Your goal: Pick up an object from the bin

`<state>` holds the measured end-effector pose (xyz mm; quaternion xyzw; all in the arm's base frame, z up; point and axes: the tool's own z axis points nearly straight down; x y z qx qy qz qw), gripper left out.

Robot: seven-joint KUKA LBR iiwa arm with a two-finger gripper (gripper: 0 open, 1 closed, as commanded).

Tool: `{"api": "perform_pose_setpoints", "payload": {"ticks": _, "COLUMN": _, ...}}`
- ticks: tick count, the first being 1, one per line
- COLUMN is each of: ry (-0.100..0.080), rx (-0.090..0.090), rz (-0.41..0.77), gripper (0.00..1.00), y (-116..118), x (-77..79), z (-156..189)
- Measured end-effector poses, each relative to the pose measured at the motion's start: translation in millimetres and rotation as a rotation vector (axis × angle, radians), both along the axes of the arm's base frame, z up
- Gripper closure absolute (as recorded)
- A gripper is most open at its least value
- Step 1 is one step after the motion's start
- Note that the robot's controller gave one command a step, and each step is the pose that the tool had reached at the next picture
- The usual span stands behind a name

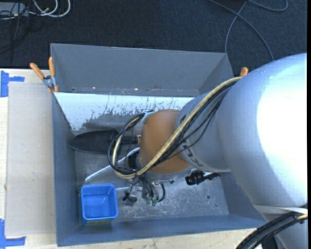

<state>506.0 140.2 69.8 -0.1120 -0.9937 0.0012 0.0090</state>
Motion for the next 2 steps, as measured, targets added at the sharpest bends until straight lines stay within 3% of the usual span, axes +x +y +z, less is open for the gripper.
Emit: {"api": "perform_pose_setpoints", "payload": {"ticks": 2, "ry": 0.015, "rx": -0.004, "rz": -0.003, "gripper": 1.00, "y": -0.8, "x": 1.8, "z": 132.4}}
